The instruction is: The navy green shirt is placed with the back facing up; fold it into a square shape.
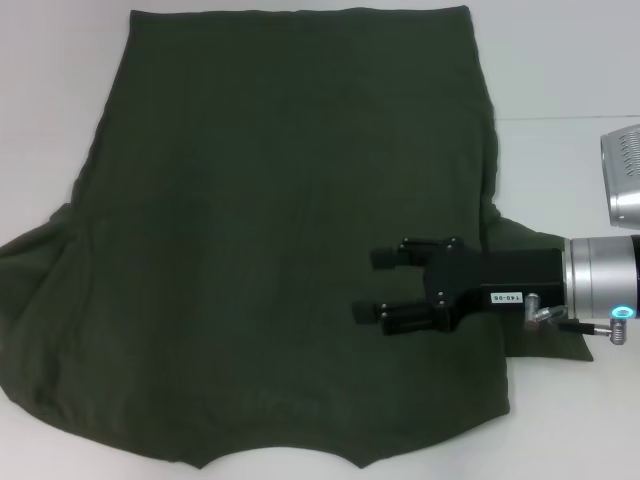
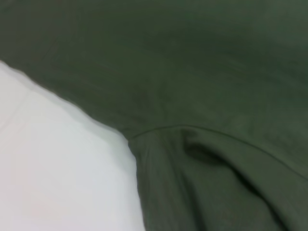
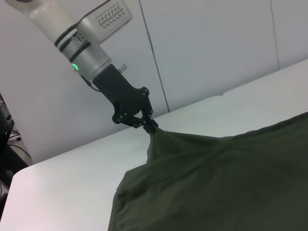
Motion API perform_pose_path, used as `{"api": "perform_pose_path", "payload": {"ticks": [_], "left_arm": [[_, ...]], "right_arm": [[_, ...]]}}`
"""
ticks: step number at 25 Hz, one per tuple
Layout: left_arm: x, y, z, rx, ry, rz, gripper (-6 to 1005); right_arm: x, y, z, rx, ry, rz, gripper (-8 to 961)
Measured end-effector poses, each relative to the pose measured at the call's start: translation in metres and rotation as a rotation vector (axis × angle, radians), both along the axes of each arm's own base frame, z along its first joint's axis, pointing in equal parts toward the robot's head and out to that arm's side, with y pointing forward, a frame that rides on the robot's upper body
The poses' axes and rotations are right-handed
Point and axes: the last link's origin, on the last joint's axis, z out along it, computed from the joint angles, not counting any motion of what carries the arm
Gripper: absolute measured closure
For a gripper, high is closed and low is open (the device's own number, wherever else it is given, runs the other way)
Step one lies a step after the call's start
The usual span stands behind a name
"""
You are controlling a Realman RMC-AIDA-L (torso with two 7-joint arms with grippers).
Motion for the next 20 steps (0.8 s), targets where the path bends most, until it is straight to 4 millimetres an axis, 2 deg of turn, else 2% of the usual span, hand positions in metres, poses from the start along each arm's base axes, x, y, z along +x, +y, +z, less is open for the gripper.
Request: {"api": "perform_pose_path", "payload": {"ticks": [5, 12, 20], "left_arm": [[0.006, -0.001, 0.006, -0.022, 0.032, -0.011, 970], [0.025, 0.005, 0.009, -0.054, 0.086, -0.035, 971], [0.065, 0.015, 0.007, -0.112, 0.132, -0.068, 970]], "right_arm": [[-0.001, 0.002, -0.001, 0.006, -0.004, -0.003, 45], [-0.001, 0.002, -0.003, 0.010, -0.009, -0.006, 45], [0.002, 0.000, -0.004, 0.010, -0.012, -0.013, 46]]}}
